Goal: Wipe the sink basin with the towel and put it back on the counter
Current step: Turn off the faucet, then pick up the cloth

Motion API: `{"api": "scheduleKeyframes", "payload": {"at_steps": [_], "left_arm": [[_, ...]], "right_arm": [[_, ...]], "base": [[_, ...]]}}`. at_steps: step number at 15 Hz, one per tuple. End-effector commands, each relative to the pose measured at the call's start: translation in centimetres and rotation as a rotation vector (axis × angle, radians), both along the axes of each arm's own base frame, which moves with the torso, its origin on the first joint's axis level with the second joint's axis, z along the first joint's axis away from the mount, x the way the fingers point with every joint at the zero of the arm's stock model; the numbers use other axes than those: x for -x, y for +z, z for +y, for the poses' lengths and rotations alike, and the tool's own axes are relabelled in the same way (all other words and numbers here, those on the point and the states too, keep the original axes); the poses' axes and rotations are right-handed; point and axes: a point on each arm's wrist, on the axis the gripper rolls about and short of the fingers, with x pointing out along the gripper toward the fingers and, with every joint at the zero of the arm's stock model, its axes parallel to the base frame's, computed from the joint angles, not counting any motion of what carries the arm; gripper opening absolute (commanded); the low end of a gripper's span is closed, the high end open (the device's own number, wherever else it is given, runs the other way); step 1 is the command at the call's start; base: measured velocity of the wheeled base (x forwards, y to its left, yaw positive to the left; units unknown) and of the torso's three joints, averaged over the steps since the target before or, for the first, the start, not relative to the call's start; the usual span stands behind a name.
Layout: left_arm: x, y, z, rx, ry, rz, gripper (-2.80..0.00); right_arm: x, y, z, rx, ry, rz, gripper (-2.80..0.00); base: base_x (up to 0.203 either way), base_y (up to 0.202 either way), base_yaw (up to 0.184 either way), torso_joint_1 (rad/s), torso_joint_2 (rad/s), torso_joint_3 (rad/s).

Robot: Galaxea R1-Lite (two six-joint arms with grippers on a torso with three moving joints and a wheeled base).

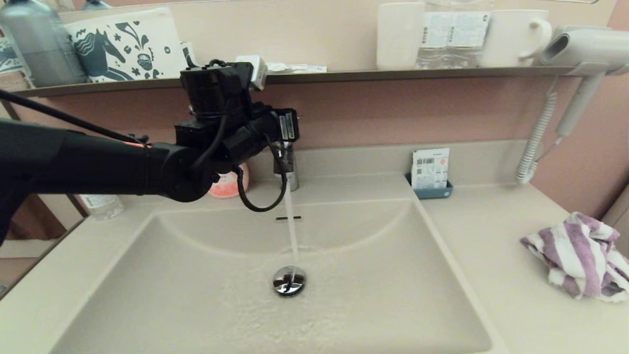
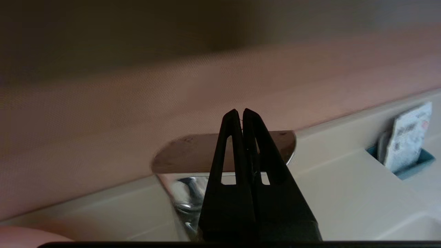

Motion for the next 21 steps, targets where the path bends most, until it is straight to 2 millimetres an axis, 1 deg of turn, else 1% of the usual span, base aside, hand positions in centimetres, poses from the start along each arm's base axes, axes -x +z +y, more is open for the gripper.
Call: {"api": "scheduleKeyframes", "payload": {"at_steps": [1,4,7,10,12,15,17,19,21], "left_arm": [[0.1,-0.4,-0.5,-0.004,-0.012,0.009,-2.80],[0.4,-1.3,-0.7,-0.010,-0.019,0.022,-2.80],[1.3,-1.9,-1.1,-0.011,-0.035,0.021,-2.80],[2.3,-2.2,-0.8,-0.021,-0.041,0.038,-2.80],[2.9,-2.1,-0.6,-0.020,-0.044,0.040,-2.80],[3.8,-0.6,0.3,-0.002,-0.033,0.007,-2.80],[5.8,0.7,1.7,0.012,-0.025,-0.016,-2.80],[8.2,1.0,3.9,0.016,-0.002,-0.019,-2.80],[11.0,1.4,5.9,0.029,0.019,-0.035,-2.80]], "right_arm": [[0.0,0.0,0.0,0.000,0.000,-0.001,-2.80],[0.0,0.0,0.0,0.000,0.000,-0.001,-2.80],[0.0,0.0,0.0,0.000,0.000,-0.001,-2.80],[0.0,0.0,0.0,0.000,0.000,-0.001,-2.80],[0.0,0.0,0.0,0.000,0.000,-0.001,-2.80],[0.0,0.0,0.0,0.000,0.000,-0.001,-2.80],[0.0,0.0,0.0,0.000,0.000,-0.001,-2.80],[0.0,0.0,0.0,0.000,0.000,-0.001,-2.80],[0.0,0.0,0.0,0.000,0.000,-0.001,-2.80]], "base": [[0.000,0.000,0.000,0.000,0.00,0.000],[0.000,0.000,0.000,0.000,0.00,0.000],[0.000,0.000,0.000,0.000,0.00,0.000],[0.000,0.000,0.000,0.000,0.00,0.000],[0.000,0.000,0.000,0.000,0.00,0.000],[0.000,0.000,0.000,0.000,0.00,0.000],[0.000,0.000,0.000,0.000,0.00,0.000],[0.000,0.000,0.000,0.000,0.00,0.000],[0.000,0.000,0.000,0.000,0.00,0.000]]}}
